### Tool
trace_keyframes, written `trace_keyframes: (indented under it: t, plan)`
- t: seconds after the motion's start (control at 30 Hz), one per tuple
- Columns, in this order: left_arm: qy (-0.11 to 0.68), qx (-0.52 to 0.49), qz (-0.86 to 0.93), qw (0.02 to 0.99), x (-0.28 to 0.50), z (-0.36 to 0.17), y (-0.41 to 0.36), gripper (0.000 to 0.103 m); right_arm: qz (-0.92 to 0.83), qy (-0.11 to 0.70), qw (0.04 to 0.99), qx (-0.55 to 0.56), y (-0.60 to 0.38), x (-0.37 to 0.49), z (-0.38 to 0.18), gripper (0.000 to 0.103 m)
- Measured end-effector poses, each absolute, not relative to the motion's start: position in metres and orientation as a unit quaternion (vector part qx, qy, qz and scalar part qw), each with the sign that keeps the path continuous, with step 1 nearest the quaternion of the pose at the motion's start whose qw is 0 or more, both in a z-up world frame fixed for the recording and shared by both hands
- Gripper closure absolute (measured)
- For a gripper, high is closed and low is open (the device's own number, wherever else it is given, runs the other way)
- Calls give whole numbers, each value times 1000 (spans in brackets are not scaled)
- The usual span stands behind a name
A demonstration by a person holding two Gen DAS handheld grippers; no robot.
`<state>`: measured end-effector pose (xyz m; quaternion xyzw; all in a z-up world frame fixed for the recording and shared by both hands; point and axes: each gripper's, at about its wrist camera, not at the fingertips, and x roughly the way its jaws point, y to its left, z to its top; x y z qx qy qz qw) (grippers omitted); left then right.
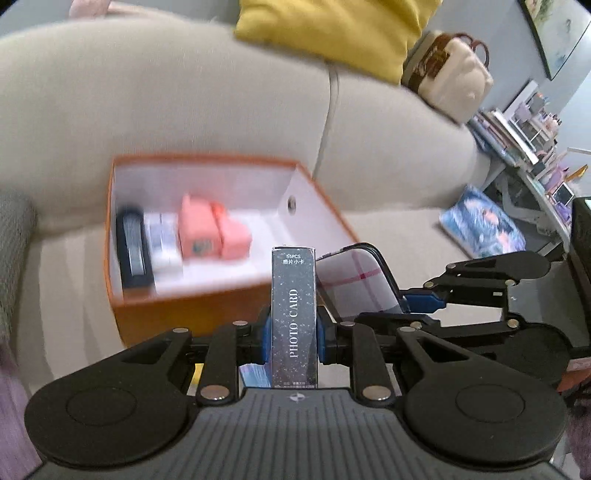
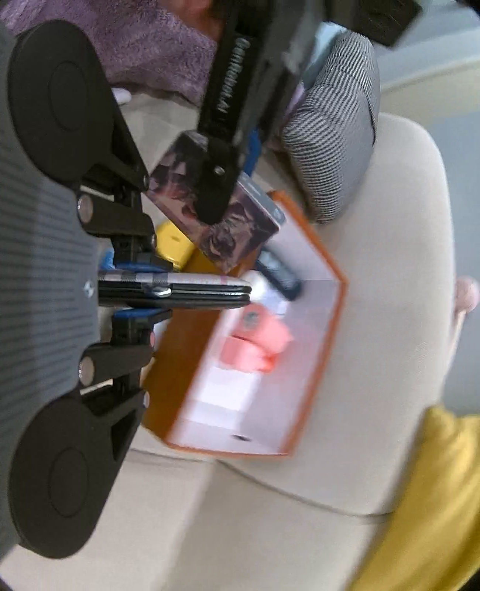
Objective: Organize rigid objects
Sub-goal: 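Carry the pouch into the orange box with the right tool while the left carries the card box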
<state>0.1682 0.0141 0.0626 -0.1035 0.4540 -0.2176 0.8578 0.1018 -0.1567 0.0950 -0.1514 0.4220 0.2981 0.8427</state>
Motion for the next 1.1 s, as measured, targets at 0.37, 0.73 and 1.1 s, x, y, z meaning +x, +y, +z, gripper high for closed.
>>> trace_keyframes:
  t: [0.37,0.73,1.1]
  plan:
    - [488,-80,-207,844,281,30,14,78,324,396,775,-370,-130,219,57,84]
    - [518,-102,-212,823,347,-30,19,78,343,325,670,-573,-122,274,-58,84]
    - [520,-116,-217,818,368,-45,22,78,384,269,584,-663,-132,281,-108,83]
